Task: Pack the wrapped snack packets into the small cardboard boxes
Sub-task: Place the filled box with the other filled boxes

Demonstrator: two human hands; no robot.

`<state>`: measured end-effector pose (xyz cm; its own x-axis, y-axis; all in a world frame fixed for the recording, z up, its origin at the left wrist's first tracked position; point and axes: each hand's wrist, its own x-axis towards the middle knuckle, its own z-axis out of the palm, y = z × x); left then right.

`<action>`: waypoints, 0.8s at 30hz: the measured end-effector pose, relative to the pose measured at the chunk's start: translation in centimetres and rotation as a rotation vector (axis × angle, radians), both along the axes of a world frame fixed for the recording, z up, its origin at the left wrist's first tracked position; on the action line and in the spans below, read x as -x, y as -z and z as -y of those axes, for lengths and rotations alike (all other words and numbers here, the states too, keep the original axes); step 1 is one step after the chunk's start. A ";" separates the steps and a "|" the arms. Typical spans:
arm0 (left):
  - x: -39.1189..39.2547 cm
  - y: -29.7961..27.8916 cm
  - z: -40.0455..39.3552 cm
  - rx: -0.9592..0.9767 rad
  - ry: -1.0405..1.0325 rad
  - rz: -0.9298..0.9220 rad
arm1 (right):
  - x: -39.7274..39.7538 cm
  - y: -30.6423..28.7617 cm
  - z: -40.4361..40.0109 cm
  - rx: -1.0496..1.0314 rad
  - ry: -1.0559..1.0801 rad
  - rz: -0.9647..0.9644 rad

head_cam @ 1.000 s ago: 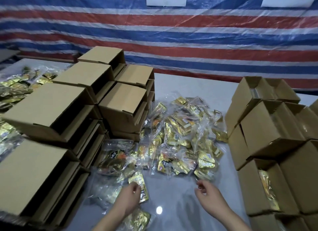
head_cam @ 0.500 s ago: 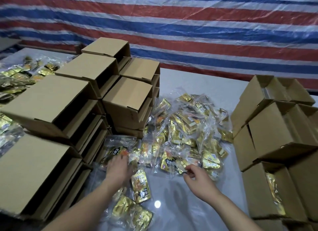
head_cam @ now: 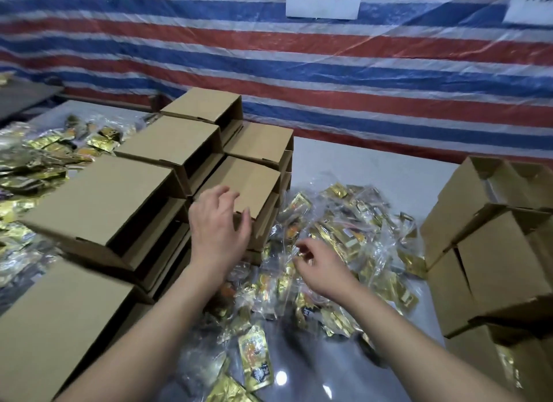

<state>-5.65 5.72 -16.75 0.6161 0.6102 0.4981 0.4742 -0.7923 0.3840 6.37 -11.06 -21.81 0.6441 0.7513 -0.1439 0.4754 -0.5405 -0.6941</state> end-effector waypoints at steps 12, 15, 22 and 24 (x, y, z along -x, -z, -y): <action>8.6 -6.6 -10.8 0.028 -0.415 -0.862 | 2.5 -9.3 -17.1 -0.127 -0.348 0.194; 9.2 -5.9 -10.0 0.061 -0.394 -0.855 | 3.3 -9.4 -18.3 -0.097 -0.394 0.231; 11.6 -12.0 -5.3 -0.125 -0.278 -0.678 | 3.7 -13.3 -16.4 -0.197 -0.418 0.349; 11.1 -14.0 -2.8 -0.111 -0.220 -0.584 | 3.5 -14.8 -14.4 -0.257 -0.423 0.315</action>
<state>-16.71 8.53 -2.70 0.6716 0.7174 0.1852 0.7369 -0.6727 -0.0662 2.87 3.29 -7.00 0.2630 0.9379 0.2263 0.8176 -0.0921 -0.5684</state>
